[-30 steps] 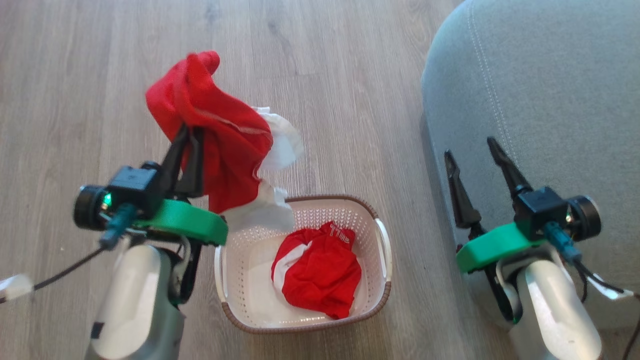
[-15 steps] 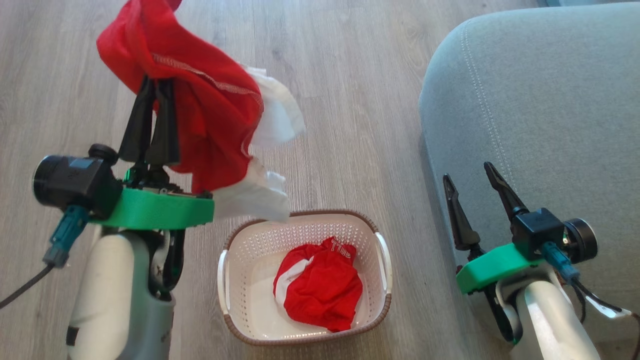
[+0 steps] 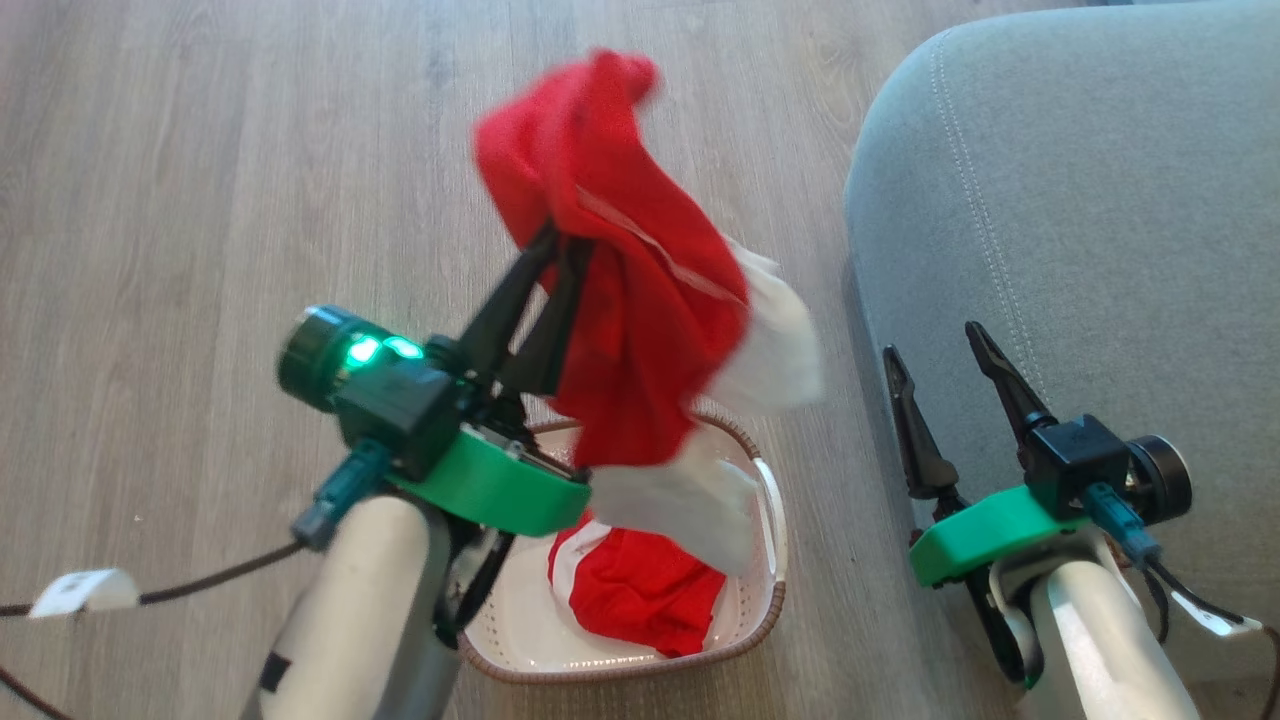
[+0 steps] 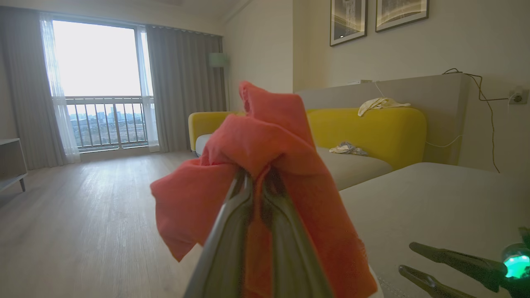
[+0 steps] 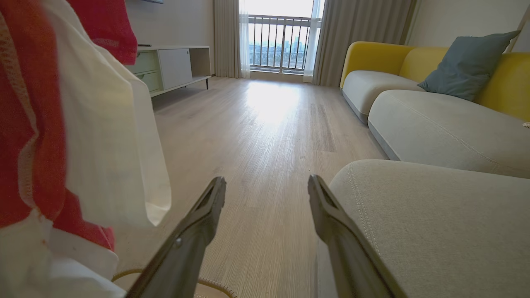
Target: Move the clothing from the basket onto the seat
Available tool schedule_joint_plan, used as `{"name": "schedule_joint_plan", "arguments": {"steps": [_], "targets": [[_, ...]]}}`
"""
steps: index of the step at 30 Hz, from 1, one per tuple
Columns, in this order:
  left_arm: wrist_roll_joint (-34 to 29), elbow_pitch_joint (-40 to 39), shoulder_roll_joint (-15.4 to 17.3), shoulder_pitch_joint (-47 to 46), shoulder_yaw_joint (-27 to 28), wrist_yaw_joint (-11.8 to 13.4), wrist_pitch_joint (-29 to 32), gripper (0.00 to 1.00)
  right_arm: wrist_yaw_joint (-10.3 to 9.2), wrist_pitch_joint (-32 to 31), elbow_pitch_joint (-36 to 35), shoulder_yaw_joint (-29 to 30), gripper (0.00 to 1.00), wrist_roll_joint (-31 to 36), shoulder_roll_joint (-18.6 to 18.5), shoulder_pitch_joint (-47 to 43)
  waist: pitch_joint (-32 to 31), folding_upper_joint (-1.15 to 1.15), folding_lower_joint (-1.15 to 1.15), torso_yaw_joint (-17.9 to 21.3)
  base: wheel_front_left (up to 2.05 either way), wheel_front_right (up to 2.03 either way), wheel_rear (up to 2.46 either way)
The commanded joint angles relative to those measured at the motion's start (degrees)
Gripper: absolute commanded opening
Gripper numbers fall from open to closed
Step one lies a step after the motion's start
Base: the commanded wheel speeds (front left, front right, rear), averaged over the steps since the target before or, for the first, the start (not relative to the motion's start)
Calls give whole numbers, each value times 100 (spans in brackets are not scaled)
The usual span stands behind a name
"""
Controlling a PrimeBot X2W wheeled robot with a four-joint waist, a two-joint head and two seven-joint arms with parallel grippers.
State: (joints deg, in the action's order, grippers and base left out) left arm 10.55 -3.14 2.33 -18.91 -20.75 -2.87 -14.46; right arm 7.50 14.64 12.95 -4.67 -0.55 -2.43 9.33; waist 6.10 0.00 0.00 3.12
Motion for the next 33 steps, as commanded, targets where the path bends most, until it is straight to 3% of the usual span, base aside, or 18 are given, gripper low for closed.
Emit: {"name": "schedule_joint_plan", "arguments": {"steps": [1,8,23,27,33], "targets": [[-5,-140,55,-262,119,-23,-53,0,-1,36,-221,-166,100,-16,-44,119,5,0,0,5,0,0,0],[100,106,55,-280,13,-2,-53,0,-1,36,-242,-197,100,-49,-44,157,19,0,0,41,0,0,0],[51,176,55,-284,363,-40,-53,0,-1,36,-508,-333,100,-196,-45,273,-35,0,0,78,0,0,0],[103,200,54,-273,446,-45,-53,0,-1,36,-807,-707,100,-144,-107,300,-52,0,0,45,0,0,0],[87,227,54,-266,495,-80,-53,0,-1,36,-1208,-1598,100,-273,-535,319,-77,0,0,0,0,0,0]]}}
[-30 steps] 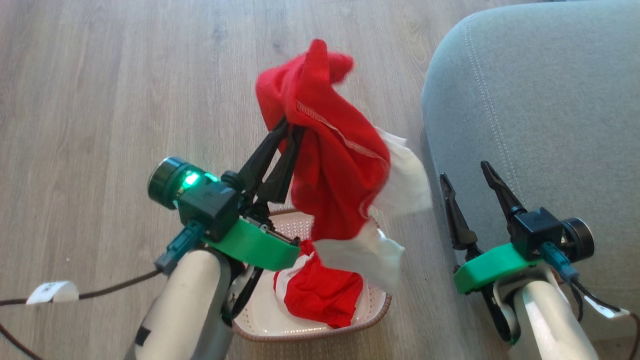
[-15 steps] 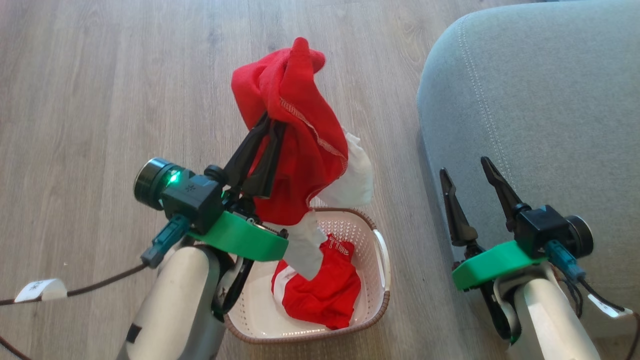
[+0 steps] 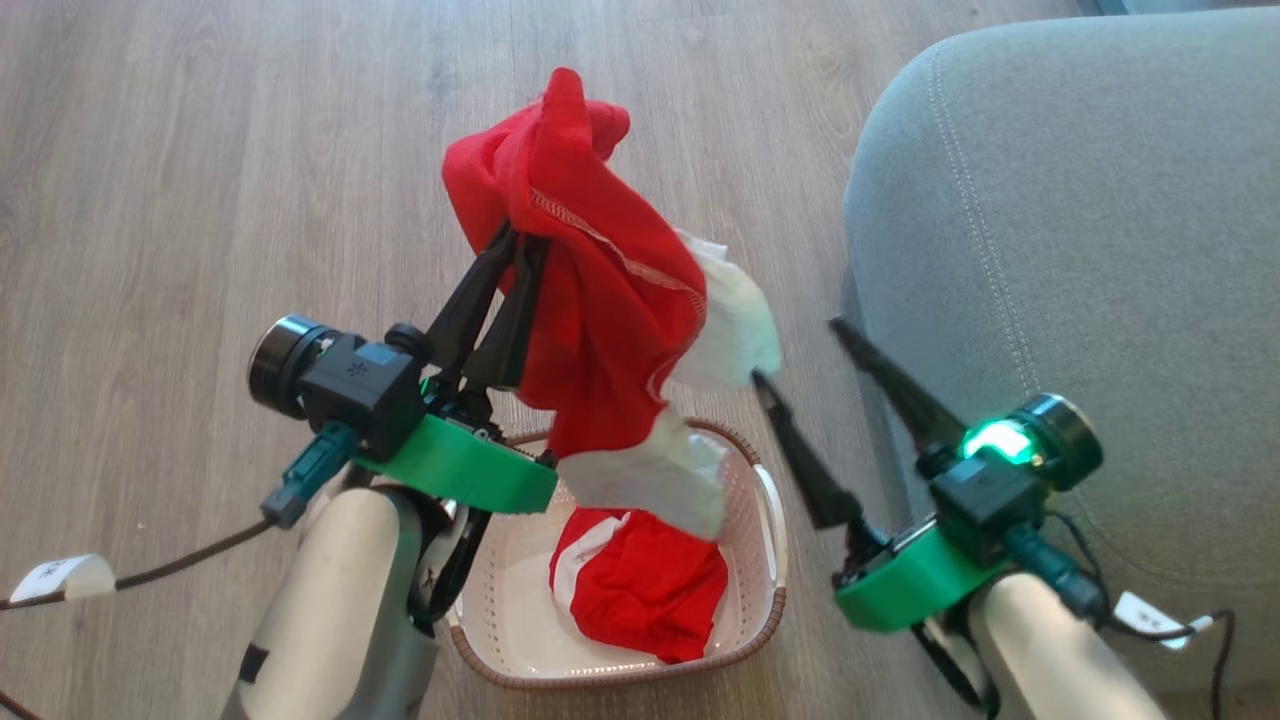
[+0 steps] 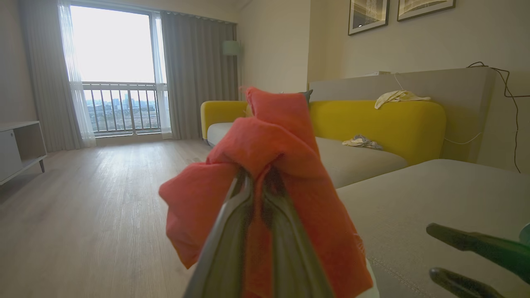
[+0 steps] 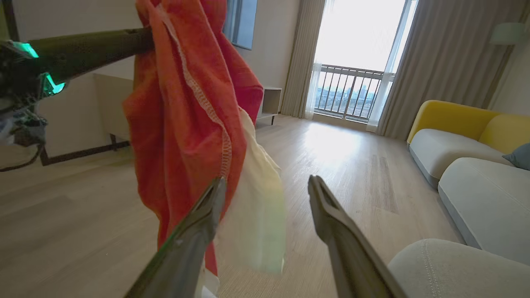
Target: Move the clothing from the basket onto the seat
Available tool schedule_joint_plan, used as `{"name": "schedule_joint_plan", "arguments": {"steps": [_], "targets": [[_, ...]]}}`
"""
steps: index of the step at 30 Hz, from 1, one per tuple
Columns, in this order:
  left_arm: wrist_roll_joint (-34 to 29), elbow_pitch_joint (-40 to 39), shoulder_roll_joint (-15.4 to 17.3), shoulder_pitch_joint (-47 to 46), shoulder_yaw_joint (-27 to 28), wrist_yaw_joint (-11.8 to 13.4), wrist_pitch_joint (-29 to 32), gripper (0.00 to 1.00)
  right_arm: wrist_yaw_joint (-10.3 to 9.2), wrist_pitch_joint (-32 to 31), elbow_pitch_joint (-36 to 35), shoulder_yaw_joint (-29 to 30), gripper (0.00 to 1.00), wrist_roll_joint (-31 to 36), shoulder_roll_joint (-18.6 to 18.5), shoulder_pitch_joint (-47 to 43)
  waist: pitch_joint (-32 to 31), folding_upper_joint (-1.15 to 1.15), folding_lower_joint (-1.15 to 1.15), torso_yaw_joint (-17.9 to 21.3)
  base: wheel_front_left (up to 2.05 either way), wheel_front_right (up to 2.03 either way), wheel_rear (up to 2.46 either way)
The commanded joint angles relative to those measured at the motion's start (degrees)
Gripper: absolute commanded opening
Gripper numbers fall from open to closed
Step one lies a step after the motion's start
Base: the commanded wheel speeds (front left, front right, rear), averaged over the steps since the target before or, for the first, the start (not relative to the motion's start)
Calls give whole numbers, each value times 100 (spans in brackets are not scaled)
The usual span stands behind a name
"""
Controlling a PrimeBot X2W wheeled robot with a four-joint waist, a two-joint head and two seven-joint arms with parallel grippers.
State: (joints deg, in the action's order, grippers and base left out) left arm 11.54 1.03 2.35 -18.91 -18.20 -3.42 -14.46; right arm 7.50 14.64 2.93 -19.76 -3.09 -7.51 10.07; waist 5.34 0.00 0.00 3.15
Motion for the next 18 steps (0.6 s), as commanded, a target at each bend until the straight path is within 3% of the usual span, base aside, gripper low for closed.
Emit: {"name": "schedule_joint_plan", "arguments": {"steps": [1,8,18], "targets": [[-20,-187,53,-263,245,-29,-53,0,-1,36,-271,-240,100,-35,-105,257,-5,0,0,-7,0,0,0],[-151,-193,53,-249,41,-119,-53,0,-1,36,-115,-1196,100,51,-696,639,-9,0,0,-26,0,0,0],[-326,-232,53,-254,-480,-279,-53,0,-1,36,410,-1469,100,36,-804,1142,-31,0,0,-130,0,0,0]]}}
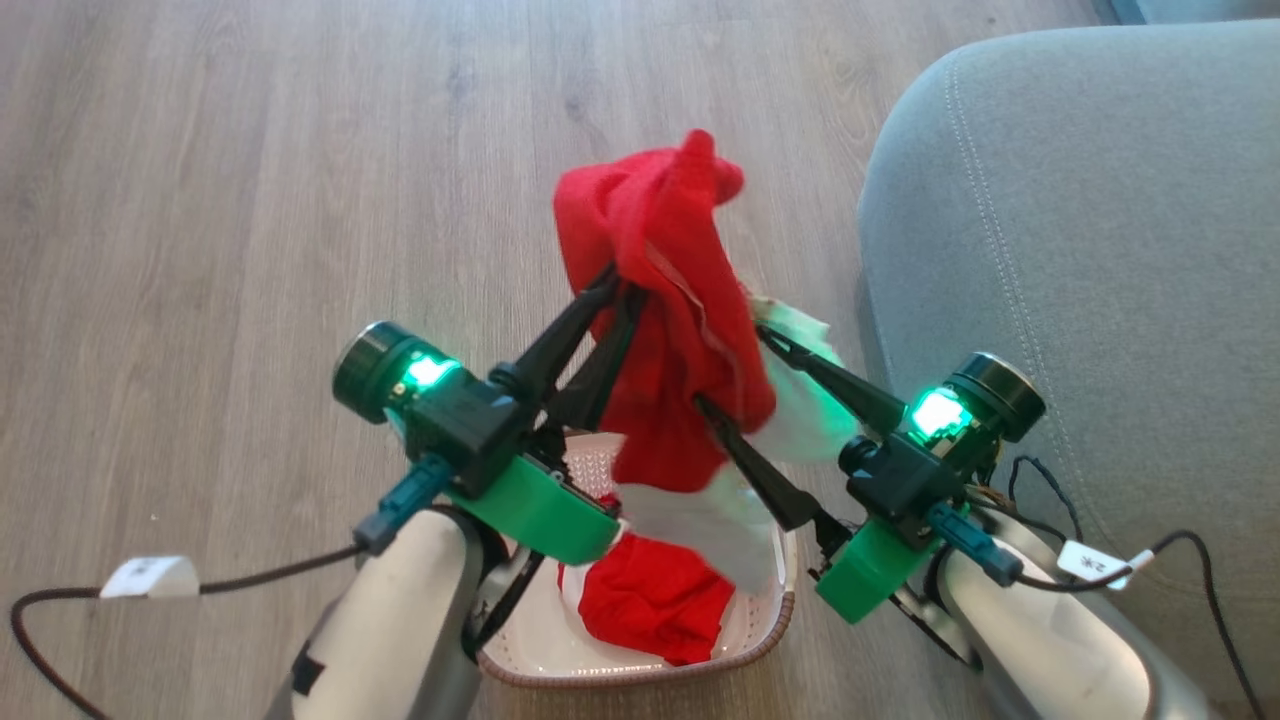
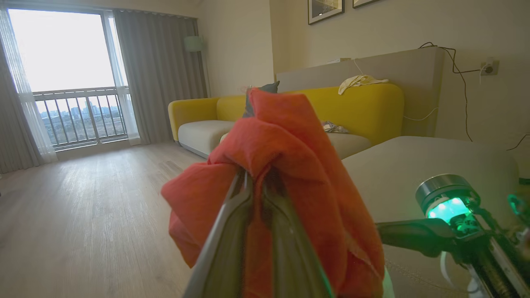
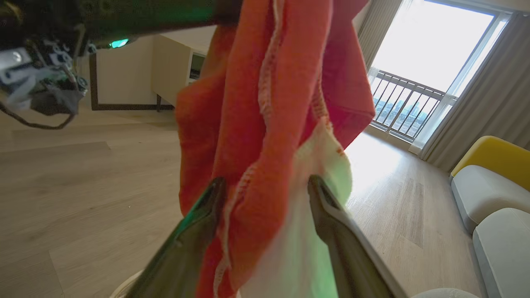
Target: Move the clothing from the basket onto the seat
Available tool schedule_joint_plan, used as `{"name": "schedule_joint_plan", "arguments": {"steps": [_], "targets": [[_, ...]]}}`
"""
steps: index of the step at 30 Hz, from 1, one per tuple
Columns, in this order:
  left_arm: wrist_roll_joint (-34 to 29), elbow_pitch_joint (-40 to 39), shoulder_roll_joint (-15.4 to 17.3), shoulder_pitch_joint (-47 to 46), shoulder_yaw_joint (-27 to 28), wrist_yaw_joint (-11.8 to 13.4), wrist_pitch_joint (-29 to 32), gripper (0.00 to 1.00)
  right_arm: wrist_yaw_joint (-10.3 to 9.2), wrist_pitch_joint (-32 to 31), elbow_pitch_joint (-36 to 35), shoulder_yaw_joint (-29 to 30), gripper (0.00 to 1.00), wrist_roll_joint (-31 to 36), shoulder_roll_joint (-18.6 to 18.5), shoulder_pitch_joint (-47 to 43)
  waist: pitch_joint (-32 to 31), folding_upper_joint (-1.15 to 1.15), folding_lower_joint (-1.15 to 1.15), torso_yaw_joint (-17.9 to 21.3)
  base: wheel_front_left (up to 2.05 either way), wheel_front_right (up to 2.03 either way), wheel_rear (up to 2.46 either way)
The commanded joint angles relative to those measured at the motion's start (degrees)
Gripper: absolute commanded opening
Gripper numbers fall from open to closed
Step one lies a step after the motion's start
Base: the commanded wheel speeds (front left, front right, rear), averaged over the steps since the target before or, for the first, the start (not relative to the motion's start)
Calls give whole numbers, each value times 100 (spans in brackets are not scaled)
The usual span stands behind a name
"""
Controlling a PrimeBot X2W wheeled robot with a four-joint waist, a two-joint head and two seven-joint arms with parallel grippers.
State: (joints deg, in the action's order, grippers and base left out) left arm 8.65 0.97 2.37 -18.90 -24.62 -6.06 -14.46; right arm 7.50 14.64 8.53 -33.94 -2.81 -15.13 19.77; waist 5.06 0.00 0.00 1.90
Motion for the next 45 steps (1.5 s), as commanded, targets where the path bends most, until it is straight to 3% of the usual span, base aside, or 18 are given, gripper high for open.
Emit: {"name": "schedule_joint_plan", "arguments": {"steps": [1,10,18,19,20,45], "targets": [[-62,-228,51,-249,118,-25,-53,0,-1,36,-103,-65,100,13,-34,207,-6,0,0,-12,0,0,0],[-114,-197,51,-218,-297,-105,-53,0,-1,36,420,-464,100,51,122,602,-12,0,0,-52,0,0,0],[-48,-204,51,-259,-612,-130,-54,0,-1,36,891,-426,100,206,550,865,15,0,0,-119,0,0,0],[-37,-201,51,-262,-635,-132,-54,0,-1,36,952,-367,42,189,615,854,12,0,0,-136,0,0,0],[-24,-193,51,-262,-653,-133,-54,0,-1,36,979,-278,0,170,681,846,8,0,0,-154,0,0,0],[-6,304,51,55,-221,-66,-54,0,-1,36,888,1057,0,102,1056,477,-146,0,0,-141,0,0,0]]}}
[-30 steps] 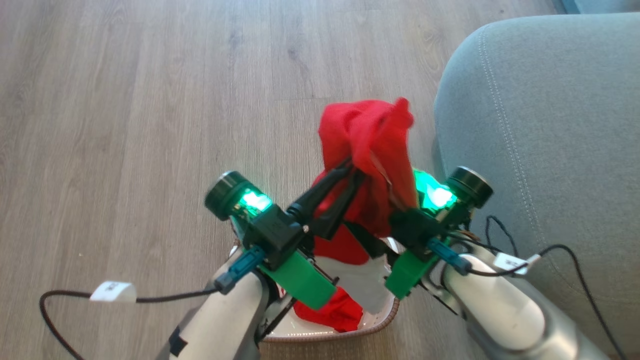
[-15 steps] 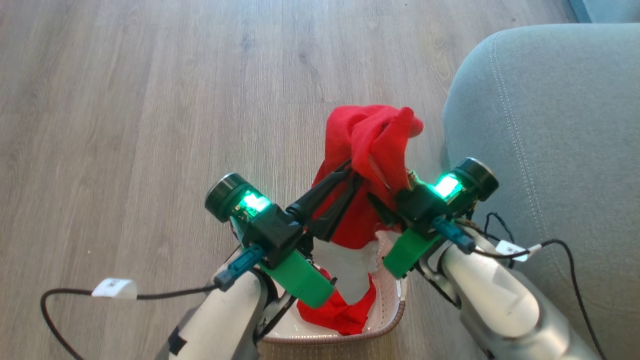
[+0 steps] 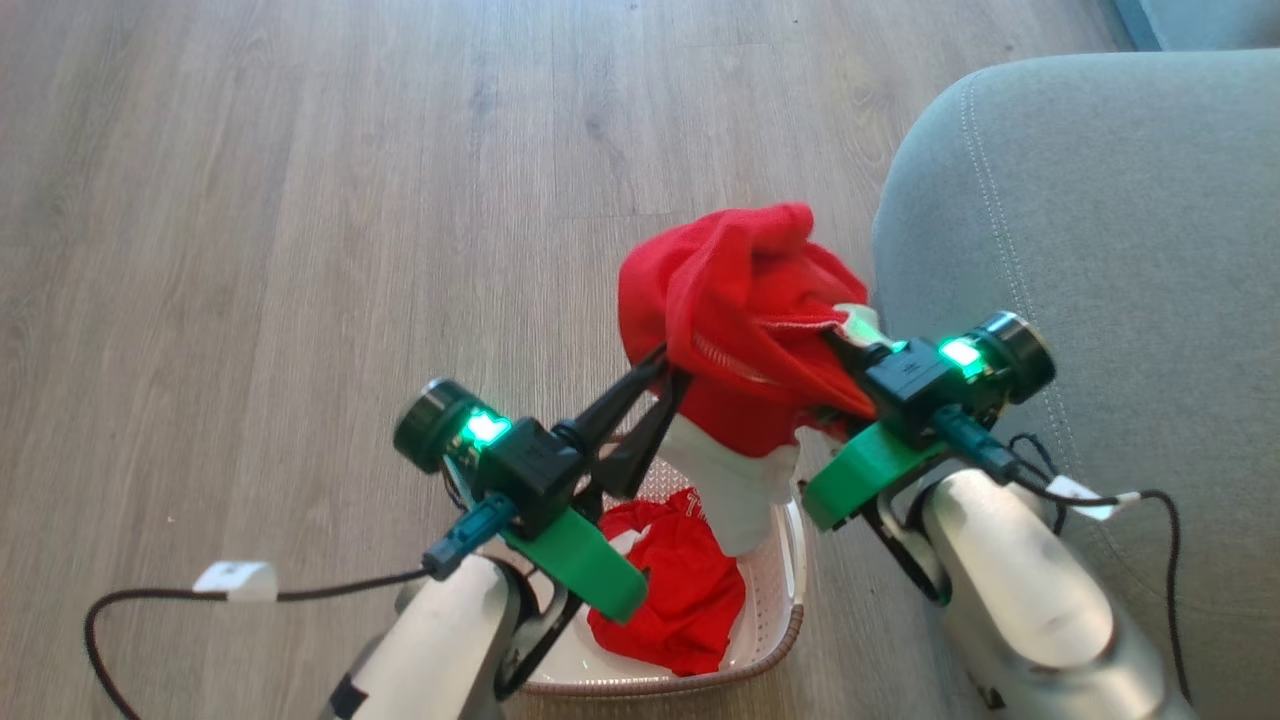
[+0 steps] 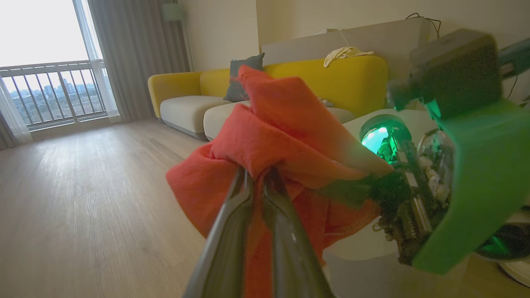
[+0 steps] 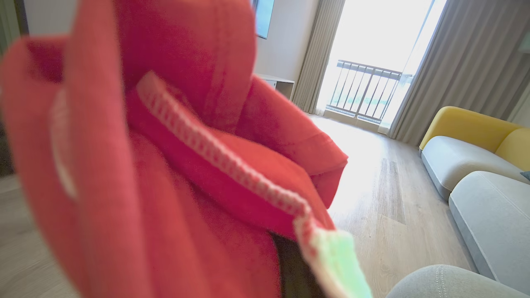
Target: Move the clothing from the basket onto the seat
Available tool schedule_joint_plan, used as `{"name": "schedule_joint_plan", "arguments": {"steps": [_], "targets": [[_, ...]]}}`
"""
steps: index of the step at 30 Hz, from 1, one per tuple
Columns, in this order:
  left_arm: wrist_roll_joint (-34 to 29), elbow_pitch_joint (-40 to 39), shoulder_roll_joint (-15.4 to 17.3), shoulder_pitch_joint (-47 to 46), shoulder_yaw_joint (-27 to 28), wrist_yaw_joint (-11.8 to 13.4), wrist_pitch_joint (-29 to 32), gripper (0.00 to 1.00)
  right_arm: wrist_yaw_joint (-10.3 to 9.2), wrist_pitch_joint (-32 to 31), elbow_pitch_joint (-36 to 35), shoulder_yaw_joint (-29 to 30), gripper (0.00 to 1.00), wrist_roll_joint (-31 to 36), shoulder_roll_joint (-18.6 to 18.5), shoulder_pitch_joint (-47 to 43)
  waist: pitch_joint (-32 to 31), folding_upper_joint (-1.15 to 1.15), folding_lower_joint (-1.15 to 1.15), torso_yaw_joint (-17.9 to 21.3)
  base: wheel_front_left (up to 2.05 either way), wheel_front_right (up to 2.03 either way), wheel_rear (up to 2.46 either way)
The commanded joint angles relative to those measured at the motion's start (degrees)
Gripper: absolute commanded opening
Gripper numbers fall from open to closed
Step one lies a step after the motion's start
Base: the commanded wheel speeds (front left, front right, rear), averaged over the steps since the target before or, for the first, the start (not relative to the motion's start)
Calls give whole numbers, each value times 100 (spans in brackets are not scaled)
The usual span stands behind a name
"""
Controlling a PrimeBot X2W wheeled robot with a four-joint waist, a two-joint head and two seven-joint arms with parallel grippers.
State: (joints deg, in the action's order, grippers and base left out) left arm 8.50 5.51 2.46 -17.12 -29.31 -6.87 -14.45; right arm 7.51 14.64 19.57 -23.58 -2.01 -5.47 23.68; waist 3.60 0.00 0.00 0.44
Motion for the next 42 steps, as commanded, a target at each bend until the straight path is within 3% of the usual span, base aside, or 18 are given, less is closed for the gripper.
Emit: {"name": "schedule_joint_plan", "arguments": {"steps": [1,2,4,5,27,42], "targets": [[9,-88,42,-109,210,5,-55,13,-2,36,-245,76,0,35,104,74,-1,0,0,12,0,0,0],[21,-29,42,-95,178,-4,-55,35,-2,36,-271,126,0,47,118,64,-2,0,0,18,0,0,0],[-5,57,42,-90,129,-18,-55,96,-2,36,-302,200,0,73,141,45,-3,0,0,24,0,0,0],[-8,94,42,-82,112,-23,-55,100,-2,36,-316,236,0,88,150,38,-4,0,0,25,0,0,0],[-234,412,57,540,342,-52,-55,100,-2,36,-947,1133,0,106,36,-321,-151,0,0,55,0,0,0],[-257,497,127,866,141,-60,-55,100,-2,36,-1101,2417,0,-133,81,-1211,-40,0,0,25,0,0,0]]}}
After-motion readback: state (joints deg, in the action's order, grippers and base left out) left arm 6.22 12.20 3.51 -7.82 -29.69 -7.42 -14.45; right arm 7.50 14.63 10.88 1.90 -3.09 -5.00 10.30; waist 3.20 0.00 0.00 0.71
